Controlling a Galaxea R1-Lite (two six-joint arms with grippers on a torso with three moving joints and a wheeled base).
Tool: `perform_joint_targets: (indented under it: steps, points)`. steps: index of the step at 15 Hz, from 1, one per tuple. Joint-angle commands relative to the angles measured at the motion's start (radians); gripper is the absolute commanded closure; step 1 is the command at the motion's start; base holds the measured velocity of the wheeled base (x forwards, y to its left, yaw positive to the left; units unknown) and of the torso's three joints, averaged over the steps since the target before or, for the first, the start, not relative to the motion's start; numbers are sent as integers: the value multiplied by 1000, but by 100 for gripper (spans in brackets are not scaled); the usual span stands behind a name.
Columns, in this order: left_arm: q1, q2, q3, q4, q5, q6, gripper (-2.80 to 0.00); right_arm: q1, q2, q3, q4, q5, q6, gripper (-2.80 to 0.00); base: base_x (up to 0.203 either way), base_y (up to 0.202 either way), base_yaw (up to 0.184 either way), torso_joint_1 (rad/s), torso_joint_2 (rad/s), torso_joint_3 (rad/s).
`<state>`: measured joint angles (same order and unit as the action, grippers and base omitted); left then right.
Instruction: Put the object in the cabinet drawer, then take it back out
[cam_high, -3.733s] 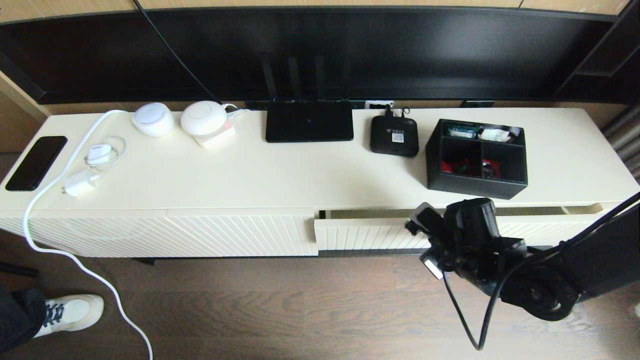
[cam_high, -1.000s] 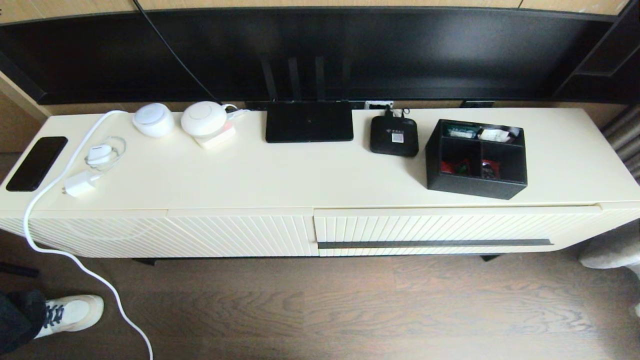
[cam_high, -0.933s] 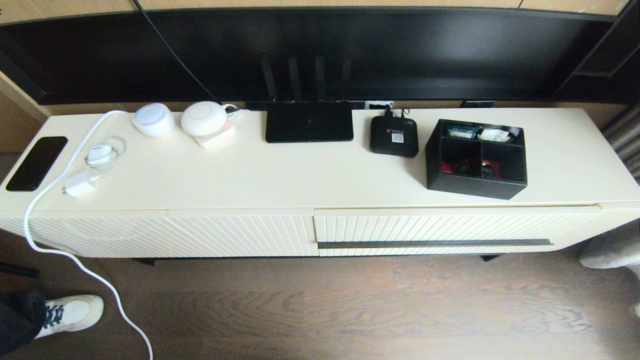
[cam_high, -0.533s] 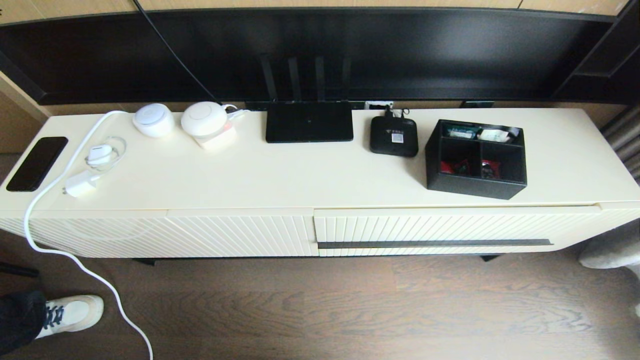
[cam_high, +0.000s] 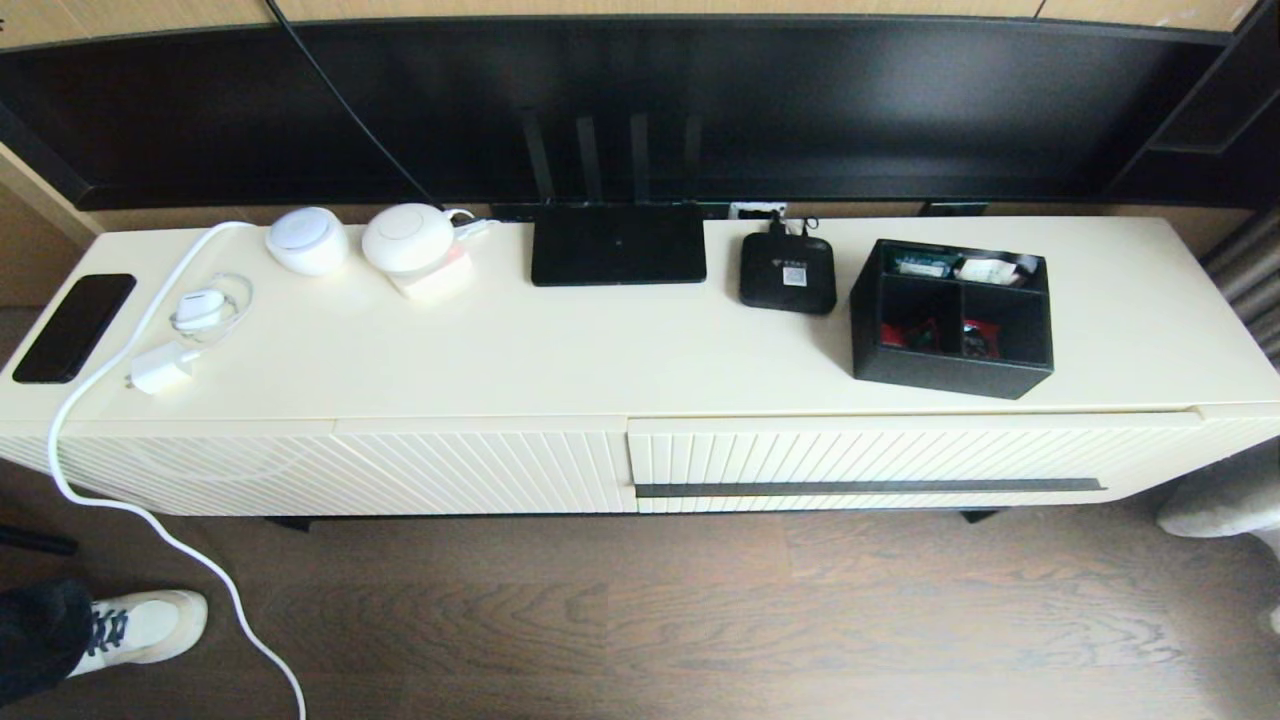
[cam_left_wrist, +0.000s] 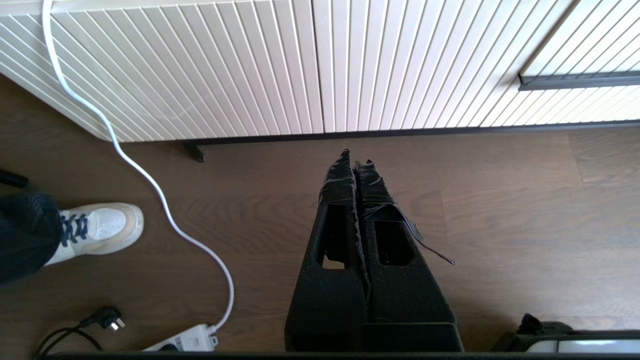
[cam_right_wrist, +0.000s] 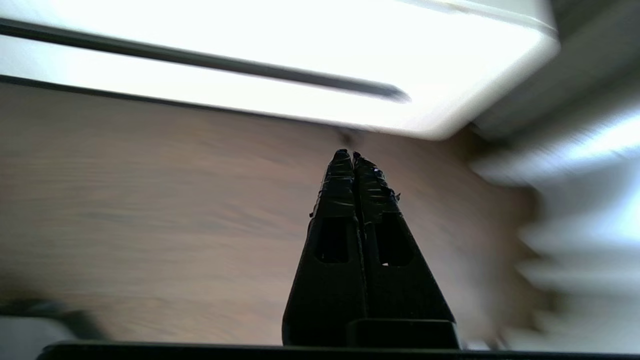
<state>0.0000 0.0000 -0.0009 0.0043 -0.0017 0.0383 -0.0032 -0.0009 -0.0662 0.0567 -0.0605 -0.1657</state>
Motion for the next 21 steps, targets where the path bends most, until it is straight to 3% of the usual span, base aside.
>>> perform_joint_targets:
  steps: [1, 4, 21]
  points:
    - [0, 2, 1, 0, 0, 0, 0, 0, 2, 67, -65, 112, 16, 0, 0, 0, 0, 0, 0, 0]
    - [0, 2, -1, 0, 0, 0, 0, 0, 1, 65, -58, 110, 57, 0, 0, 0, 0, 0, 0, 0]
    - [0, 2, 1, 0, 0, 0, 0, 0, 1, 65, -55, 108, 71, 0, 0, 0, 0, 0, 0, 0]
